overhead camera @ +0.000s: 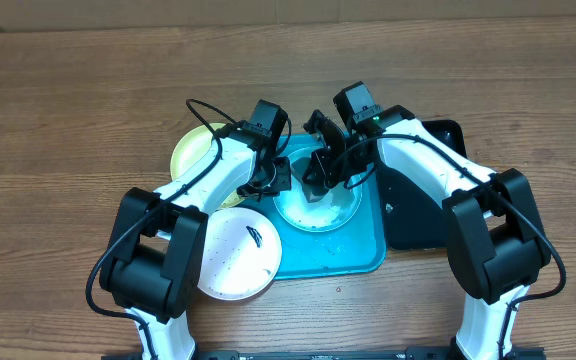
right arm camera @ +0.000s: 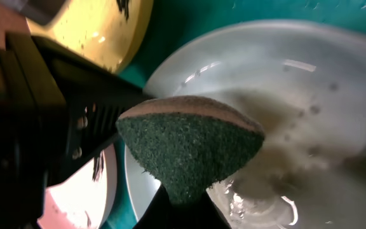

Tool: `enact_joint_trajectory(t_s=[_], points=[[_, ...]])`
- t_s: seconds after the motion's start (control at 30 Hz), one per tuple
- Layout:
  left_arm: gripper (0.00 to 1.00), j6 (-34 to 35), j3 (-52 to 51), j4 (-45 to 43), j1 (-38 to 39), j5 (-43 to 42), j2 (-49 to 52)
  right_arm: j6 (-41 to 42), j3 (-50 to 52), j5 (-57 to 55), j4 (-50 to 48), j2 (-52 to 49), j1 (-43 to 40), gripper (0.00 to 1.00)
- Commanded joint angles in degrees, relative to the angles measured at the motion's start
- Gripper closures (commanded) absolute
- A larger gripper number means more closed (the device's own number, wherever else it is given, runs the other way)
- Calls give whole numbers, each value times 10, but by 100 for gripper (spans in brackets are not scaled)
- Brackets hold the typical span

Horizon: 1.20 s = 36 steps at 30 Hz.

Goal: Clean dirty plates on tray and stack at the side
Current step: 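Scrub the teal-rimmed plate with the sponge in the right gripper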

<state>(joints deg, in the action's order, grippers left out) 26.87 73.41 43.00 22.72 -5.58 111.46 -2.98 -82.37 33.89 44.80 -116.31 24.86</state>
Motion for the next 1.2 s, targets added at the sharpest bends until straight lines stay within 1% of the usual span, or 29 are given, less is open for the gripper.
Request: enact_joint_trajectory(t_s=[0.0, 0.13, 0.17, 0.23, 0.4, 0.67, 0.8, 0.87, 1.03, 1.1, 1.17], points=[[96, 1, -5, -2, -2, -4, 6, 2, -21, -59, 7, 3, 1, 96], [96, 1, -5, -2, -2, -4, 6, 2, -21, -155, 17, 2, 1, 96], [96, 1, -5, -3, -2, -4, 6, 2, -21, -206, 15, 2, 1, 96], [96, 2, -5, -3, -2, -4, 6, 1, -20, -241, 11, 2, 1, 96], [96, 2, -5, -4, -2, -4, 6, 1, -15, -245, 0, 2, 1, 97], [96, 2, -5, -3, -2, -4, 6, 2, 43, -245, -65, -4, 1, 96], [96, 2, -5, -4, -2, -4, 6, 7, 56, -243, -70, -17, 1, 96], [96, 2, -5, -3, -2, -4, 6, 21, 56, -220, -65, -21, 1, 96], [96, 2, -5, -4, -2, -4, 6, 21, 55, -33, -38, -21, 1, 96], [96, 2, -5, -4, -2, -4, 6, 21, 55, 19, -27, -21, 1, 96], [96, 2, -5, -4, -2, -4, 6, 21, 55, 47, -15, -21, 3, 96]])
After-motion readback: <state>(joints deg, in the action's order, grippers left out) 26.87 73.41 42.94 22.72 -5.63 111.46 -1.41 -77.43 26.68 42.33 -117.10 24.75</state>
